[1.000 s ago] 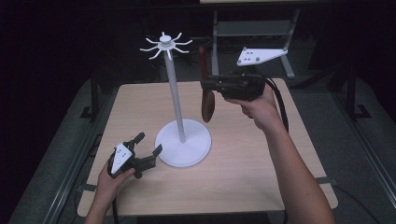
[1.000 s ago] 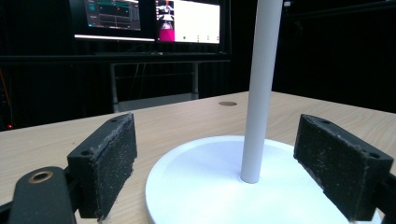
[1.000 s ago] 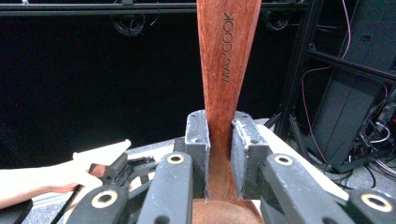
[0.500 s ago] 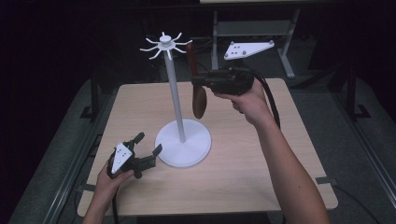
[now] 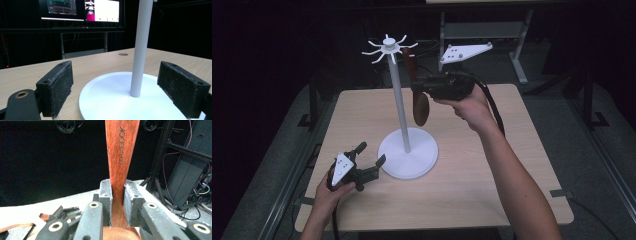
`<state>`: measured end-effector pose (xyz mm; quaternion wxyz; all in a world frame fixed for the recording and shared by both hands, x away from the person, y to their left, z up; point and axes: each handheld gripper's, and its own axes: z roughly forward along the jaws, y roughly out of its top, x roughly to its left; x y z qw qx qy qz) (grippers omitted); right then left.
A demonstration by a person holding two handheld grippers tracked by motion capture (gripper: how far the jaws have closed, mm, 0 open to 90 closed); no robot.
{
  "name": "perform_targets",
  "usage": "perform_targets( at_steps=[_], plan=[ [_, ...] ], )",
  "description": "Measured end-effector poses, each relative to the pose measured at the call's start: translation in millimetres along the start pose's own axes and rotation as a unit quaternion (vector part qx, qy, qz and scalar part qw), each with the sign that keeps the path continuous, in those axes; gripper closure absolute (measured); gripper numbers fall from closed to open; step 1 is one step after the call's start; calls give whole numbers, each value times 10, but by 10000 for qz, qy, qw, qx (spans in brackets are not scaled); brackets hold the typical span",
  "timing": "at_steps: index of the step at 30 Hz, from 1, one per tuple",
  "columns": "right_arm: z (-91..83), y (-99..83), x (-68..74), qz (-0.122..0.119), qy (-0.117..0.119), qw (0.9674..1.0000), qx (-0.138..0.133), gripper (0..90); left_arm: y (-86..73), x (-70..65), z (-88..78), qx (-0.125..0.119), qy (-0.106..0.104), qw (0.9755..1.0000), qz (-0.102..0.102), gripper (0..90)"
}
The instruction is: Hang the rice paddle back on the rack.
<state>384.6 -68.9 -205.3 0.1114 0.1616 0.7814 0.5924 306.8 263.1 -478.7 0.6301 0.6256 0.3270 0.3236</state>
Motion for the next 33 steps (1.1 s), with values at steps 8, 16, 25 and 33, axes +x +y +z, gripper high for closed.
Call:
perform_targets(
  at_steps=[8,16,25,33],
  plan=[
    [-8,-4,2,16,-7,10000,8,741,0,-1,1,7,1,10000,18,128],
    [-94,-70,11,48,45,9999,112,638,3,-2,0,19,5,10000,40,127],
    [-235,-230,-32,246,-3,9994,257,576,4,0,-1,24,9,10000,45,128],
    [-389,-443,-82,334,-306,9986,267,491,3,2,1,7,-4,10000,36,128]
  ],
)
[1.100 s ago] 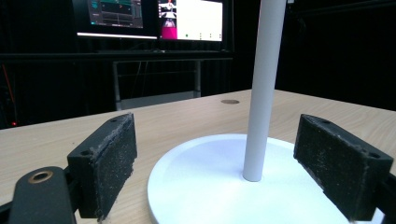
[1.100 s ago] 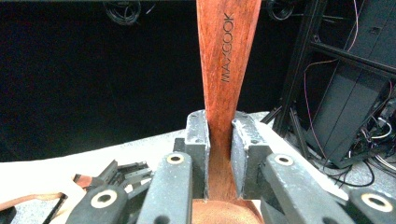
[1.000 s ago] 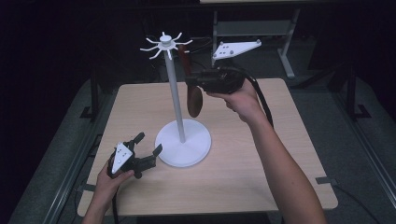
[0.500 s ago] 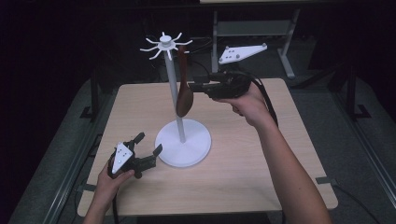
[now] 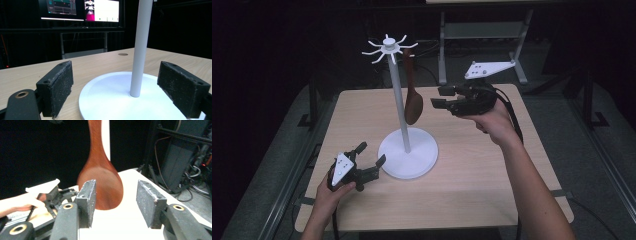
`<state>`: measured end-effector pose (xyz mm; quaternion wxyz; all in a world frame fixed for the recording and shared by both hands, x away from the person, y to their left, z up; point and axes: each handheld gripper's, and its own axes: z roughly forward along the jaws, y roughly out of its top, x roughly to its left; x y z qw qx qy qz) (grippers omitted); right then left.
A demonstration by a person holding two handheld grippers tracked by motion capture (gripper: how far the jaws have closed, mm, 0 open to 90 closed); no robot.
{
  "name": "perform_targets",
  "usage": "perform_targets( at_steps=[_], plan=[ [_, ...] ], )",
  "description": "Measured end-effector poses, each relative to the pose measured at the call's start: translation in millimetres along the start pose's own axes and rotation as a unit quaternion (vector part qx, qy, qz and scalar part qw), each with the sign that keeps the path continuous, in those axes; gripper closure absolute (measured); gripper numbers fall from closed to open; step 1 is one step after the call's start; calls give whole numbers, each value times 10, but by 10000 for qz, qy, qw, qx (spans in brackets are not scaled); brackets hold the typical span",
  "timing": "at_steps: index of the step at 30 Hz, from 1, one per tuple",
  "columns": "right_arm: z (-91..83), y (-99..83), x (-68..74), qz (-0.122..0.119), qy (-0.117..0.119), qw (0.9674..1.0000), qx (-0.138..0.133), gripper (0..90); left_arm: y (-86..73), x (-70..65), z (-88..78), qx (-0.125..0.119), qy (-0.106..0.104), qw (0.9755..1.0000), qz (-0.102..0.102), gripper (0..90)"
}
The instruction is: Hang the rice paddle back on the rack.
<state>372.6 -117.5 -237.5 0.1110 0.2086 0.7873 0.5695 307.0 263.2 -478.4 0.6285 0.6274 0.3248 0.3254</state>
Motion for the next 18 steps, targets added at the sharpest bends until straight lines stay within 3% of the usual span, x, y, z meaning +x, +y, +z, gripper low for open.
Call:
perform_targets(
  at_steps=[18],
  plan=[
    [-195,-500,-146,212,-348,9989,209,441,-1,1,-1,-10,5,10000,-11,128]
  ],
)
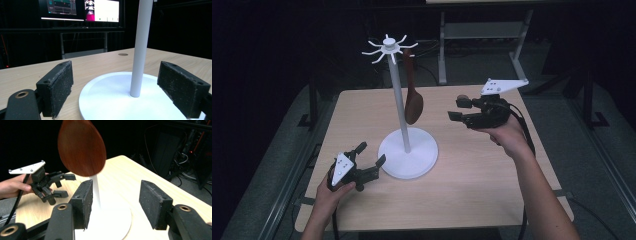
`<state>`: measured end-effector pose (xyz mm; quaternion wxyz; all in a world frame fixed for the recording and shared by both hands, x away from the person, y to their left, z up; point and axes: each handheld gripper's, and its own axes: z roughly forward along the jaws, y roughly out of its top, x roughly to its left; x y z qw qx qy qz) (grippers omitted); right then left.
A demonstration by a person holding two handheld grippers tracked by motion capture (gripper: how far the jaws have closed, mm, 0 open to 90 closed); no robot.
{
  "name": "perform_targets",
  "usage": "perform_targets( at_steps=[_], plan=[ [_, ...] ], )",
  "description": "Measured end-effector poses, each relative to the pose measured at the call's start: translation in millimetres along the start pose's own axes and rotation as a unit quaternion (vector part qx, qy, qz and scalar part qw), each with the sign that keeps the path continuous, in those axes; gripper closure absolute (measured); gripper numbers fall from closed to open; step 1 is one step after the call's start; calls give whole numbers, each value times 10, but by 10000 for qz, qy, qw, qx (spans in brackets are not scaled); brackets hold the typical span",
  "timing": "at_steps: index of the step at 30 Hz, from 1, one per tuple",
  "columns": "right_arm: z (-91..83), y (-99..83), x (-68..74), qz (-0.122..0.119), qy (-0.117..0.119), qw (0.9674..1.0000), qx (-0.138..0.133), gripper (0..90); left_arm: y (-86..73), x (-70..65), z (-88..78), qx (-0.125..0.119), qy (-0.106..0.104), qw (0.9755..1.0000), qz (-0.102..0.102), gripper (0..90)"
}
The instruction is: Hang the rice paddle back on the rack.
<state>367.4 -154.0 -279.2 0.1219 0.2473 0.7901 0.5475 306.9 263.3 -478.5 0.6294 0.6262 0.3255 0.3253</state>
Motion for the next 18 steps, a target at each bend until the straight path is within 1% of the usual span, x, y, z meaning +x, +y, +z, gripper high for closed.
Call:
perform_targets(
  at_steps=[4,5,6,7,8,9,10,15,16,18],
  plan=[
    [-27,-96,-13,51,-35,10000,18,439,0,0,1,-5,2,10000,-1,128],
    [-34,-130,-15,67,-54,10000,46,437,0,0,1,-4,0,10000,0,128],
    [-50,-201,-19,84,-101,9999,90,437,0,1,0,-4,-2,10000,-1,128],
    [-50,-201,-19,84,-101,9999,90,437,0,1,0,-4,-2,10000,-1,128],
    [-68,-272,-29,115,-128,9998,127,435,0,1,0,-5,-4,10000,-3,128],
    [-75,-306,-35,140,-145,9997,145,434,0,1,0,-5,-4,10000,-3,128],
    [-75,-306,-35,140,-145,9997,145,434,0,1,0,-2,-5,10000,0,128],
    [-111,-466,-65,211,-217,9992,245,431,0,4,-4,20,-7,10000,22,128],
    [-120,-533,-73,262,-230,9990,292,429,0,4,-3,19,-7,10000,28,128],
    [-123,-567,-77,266,-251,9988,310,425,0,4,-2,14,-5,10000,26,128]
  ],
)
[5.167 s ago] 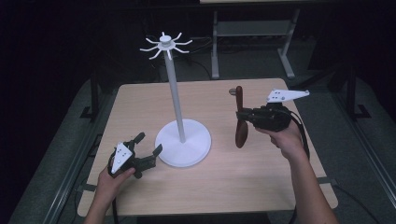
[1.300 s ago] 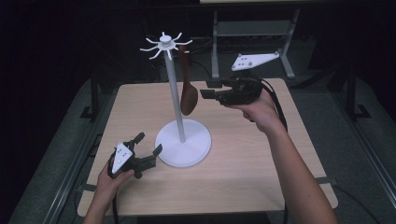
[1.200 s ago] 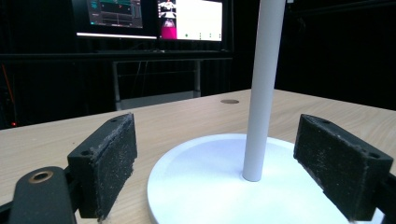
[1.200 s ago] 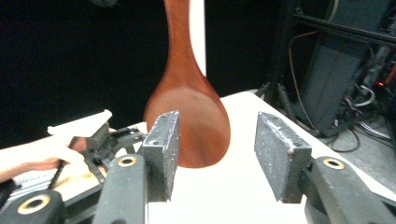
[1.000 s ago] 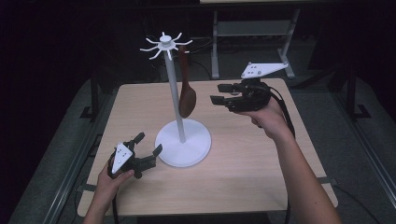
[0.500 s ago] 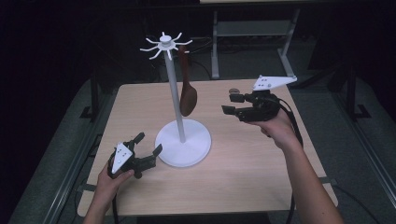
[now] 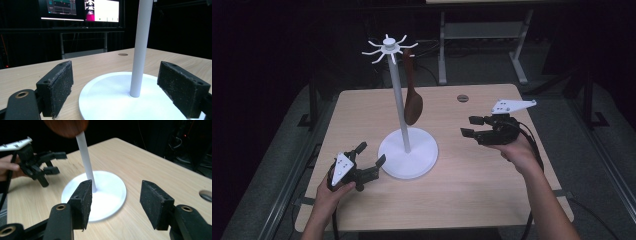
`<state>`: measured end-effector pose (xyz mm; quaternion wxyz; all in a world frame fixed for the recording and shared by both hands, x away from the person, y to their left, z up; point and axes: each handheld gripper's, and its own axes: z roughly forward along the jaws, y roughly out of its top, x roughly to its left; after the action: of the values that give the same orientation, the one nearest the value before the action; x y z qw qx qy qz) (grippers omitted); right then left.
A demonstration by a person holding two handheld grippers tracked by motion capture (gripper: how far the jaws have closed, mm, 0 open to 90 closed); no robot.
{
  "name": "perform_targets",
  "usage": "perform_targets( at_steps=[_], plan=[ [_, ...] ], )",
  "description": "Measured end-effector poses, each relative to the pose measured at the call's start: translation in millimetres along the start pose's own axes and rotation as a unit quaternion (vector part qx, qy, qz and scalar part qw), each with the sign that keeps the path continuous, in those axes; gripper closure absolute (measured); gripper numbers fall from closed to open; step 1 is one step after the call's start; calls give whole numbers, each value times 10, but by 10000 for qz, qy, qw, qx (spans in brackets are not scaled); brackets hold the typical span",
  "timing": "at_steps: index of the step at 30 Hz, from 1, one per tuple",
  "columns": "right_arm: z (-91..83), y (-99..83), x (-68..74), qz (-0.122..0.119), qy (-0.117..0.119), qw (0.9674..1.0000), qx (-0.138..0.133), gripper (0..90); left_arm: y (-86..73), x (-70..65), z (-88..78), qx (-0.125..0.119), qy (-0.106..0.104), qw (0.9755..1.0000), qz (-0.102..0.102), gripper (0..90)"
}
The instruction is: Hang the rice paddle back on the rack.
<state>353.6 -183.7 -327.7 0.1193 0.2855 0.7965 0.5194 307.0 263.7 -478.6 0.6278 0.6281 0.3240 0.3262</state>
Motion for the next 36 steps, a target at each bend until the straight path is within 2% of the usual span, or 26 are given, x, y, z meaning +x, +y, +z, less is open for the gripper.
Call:
perform_targets(
  at_steps=[9,19,20,28,31,36],
  plan=[
    [-5,-313,-62,175,-149,9996,146,412,-1,-1,-1,1,0,10000,-9,128],
    [-32,-719,-151,394,-319,9977,457,346,-1,-1,-2,10,0,10000,-7,128],
    [-32,-719,-151,394,-319,9977,457,346,-1,-1,-2,10,0,10000,-8,128],
    [-13,-988,-158,546,-466,9942,795,318,-1,0,-3,8,-2,10000,-3,128],
    [-15,-1053,-164,624,-473,9934,832,318,-2,-1,-2,4,-4,10000,4,128],
    [-42,-1211,-173,673,-636,9916,900,326,-2,-1,-2,2,-8,10000,5,128]
  ],
)
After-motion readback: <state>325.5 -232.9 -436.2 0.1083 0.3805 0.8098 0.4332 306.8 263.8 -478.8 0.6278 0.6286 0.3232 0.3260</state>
